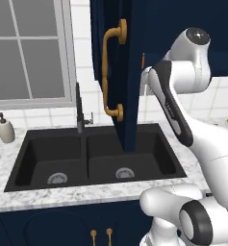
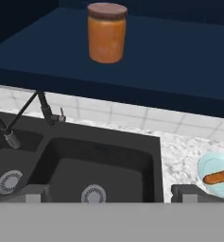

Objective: From the different types of pastries on the counter, select a croissant and place it on the cutting board. Then retrieve a jar of jam from the cabinet and place it alongside the croissant on the cutting board.

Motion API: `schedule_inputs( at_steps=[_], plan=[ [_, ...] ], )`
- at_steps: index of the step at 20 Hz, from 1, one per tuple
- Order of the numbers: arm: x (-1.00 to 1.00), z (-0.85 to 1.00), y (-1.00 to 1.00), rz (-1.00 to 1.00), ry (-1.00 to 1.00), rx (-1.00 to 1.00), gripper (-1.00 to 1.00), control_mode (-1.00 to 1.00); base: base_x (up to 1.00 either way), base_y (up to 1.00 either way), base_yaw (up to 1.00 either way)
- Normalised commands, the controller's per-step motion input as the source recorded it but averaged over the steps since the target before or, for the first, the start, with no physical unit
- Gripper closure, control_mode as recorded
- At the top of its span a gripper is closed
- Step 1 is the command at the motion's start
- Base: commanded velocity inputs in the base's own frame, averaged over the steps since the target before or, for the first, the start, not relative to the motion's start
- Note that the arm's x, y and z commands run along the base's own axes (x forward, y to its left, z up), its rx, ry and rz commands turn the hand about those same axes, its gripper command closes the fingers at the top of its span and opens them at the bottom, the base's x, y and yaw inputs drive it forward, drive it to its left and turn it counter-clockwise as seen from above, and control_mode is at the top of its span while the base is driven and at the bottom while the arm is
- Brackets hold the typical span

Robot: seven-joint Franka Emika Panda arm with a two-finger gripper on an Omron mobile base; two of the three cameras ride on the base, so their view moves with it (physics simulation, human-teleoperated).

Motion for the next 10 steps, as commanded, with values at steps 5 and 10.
schedule_inputs(
  at_steps=[5,10],
  plan=[
    [0.00,0.89,0.05,0.00,-0.19,0.00,-1.00,-1.00,0.00,0.00,0.00],
    [0.13,0.40,0.27,0.00,-0.03,-0.03,-1.00,-1.00,0.00,0.00,0.00]
  ],
)
